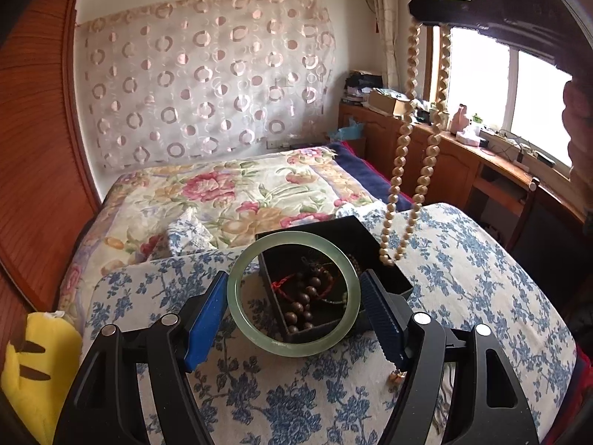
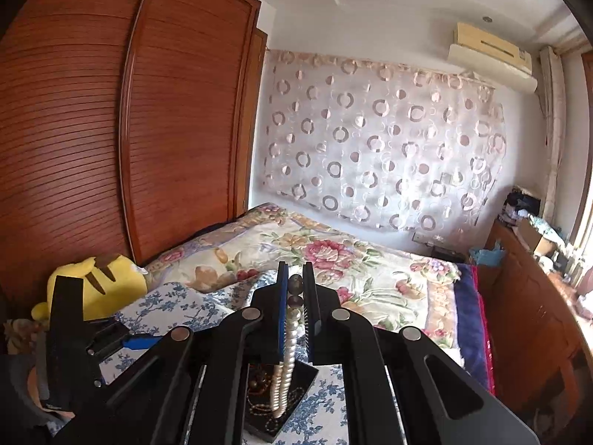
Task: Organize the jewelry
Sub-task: 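Lower the jade bangle into the box with the left tool while the right drops the pearl strand in, then move the left tool to the silver hair combs and grasp them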
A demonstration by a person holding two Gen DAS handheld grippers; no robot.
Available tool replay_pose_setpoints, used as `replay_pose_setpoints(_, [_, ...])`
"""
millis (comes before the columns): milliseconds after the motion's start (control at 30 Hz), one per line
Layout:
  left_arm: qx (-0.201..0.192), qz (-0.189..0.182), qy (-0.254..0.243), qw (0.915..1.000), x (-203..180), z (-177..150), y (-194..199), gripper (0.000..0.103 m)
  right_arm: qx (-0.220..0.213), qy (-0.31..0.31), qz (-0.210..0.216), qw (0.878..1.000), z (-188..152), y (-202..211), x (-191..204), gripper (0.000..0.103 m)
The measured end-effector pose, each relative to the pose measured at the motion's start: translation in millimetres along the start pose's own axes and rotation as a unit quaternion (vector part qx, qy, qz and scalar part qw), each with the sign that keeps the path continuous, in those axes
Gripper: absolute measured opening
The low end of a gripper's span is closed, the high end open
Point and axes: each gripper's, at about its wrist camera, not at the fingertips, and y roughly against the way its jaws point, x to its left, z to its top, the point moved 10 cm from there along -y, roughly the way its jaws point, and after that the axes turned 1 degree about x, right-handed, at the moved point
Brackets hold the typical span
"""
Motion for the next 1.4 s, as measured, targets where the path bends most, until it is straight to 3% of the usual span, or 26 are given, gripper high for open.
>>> replay_pose_setpoints(300, [0.011, -0.005, -0.004, 0.9999, -2, 6, -21, 0.069, 0.041, 0.003, 0.024, 0.999, -42, -36, 6, 0.009])
replay_pose_setpoints(700, [0.028, 0.000, -0.005, 0.9996, 7, 12, -48, 0.069, 0.129, -0.033, 0.074, 0.988, -139, -88, 9, 0.009])
replay_pose_setpoints(900, [0.036, -0.005, -0.009, 0.9993, 4, 14, -58, 0.069, 0.131, -0.047, 0.090, 0.986, -147, -91, 7, 0.010])
replay_pose_setpoints(1000, [0.038, -0.007, -0.012, 0.9992, 1, 14, -60, 0.069, 0.128, -0.056, 0.088, 0.986, -148, -88, -3, 0.022])
replay_pose_setpoints(1400, [0.052, -0.018, -0.026, 0.9981, -14, 15, -80, 0.069, 0.141, -0.073, 0.048, 0.986, -182, -76, -31, 0.022])
